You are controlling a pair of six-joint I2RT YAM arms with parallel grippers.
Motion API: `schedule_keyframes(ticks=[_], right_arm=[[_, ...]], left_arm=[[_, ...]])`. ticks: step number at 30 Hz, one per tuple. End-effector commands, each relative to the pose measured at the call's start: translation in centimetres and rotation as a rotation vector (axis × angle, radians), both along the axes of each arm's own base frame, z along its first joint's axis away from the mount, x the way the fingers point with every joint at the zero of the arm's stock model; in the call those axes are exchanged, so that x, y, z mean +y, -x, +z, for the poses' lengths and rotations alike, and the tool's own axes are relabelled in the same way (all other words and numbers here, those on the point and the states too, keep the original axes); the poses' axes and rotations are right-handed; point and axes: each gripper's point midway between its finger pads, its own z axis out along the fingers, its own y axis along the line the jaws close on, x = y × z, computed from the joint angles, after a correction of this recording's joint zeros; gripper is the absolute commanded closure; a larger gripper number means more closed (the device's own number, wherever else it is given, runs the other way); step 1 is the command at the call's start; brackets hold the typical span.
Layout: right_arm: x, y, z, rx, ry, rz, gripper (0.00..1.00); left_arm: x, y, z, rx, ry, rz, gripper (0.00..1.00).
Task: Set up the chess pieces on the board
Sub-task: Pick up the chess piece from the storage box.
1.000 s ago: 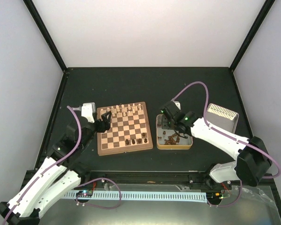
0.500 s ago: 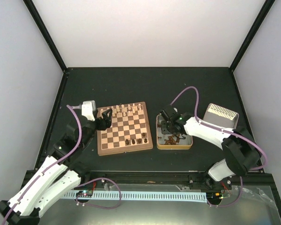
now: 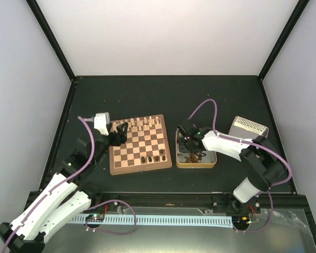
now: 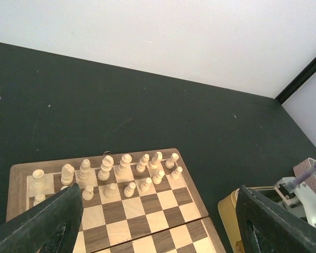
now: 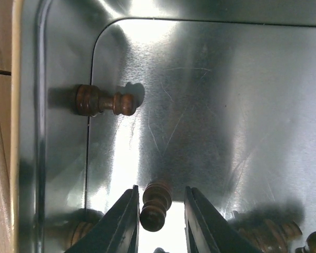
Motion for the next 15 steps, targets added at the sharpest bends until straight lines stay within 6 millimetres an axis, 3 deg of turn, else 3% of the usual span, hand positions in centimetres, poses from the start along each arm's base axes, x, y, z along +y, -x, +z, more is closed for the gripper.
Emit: schedule_keyframes(ticks=[1,9,15], right_arm=[[0.3,-0.3,0.0,-0.002,-0.006,0.012,0.77],[0.0,-0.3,0.0,-0.003,0.013,0.005,0.97],[0.1,-0.9,3.6,-0.076,-0.020,-0.017,0.99]], left_arm=[[-0.1,-0.2,0.7,-0.019,0.026,-0.001,0.19],[-0.1,-0.2,0.7,-0.016,0.029,-0.004,0.19],[0.1,-0.1,0.4,-0.002,0.026,0.007,0.19]])
